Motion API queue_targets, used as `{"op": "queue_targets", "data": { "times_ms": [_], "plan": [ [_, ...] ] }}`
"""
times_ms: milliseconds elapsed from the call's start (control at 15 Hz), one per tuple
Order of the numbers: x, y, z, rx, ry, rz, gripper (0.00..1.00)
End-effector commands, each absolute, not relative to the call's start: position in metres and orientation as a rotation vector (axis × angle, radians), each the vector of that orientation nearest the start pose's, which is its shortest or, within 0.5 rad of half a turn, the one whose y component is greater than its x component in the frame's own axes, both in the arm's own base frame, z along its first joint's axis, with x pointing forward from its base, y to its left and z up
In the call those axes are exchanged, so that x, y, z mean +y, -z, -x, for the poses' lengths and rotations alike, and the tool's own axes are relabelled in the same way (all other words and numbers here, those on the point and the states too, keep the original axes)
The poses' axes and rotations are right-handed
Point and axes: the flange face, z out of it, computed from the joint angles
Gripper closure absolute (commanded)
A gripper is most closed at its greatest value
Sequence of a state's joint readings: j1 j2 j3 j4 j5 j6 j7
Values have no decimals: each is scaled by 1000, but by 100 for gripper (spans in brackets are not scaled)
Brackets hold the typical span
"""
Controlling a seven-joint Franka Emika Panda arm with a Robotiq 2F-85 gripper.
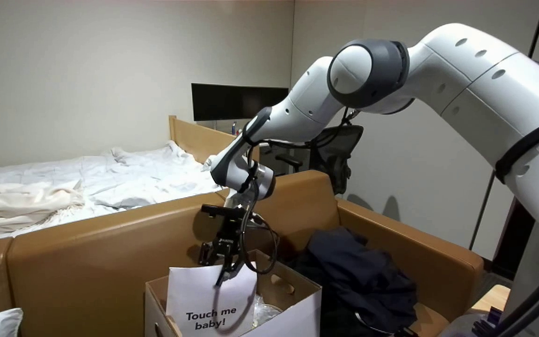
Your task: Remove the black jersey and white paper bag out of the box
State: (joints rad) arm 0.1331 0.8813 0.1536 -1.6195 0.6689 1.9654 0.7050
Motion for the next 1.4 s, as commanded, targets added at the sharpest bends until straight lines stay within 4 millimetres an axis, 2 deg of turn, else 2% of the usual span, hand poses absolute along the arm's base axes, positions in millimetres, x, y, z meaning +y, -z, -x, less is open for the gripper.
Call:
{"op": "queue_targets", "data": {
  "times_ms": [0,67,267,400,533,600,867,1067,1333],
  "plan": [
    [228,-141,-571,1323,-1027,2380,96],
    [237,-147,-568,1371,-1059,2383,93],
    [265,-159,-558,1536,-1185,2364,97],
    [274,-167,-555,1618,-1239,2339,95],
    [274,-171,-555,1656,-1270,2332,95],
    [271,-177,-556,1666,-1251,2340,95],
    [239,-220,-571,1851,-941,2358,95],
    [222,-262,-577,1859,-778,2403,94],
    [197,-321,-570,1845,-596,2402,93]
  ]
}}
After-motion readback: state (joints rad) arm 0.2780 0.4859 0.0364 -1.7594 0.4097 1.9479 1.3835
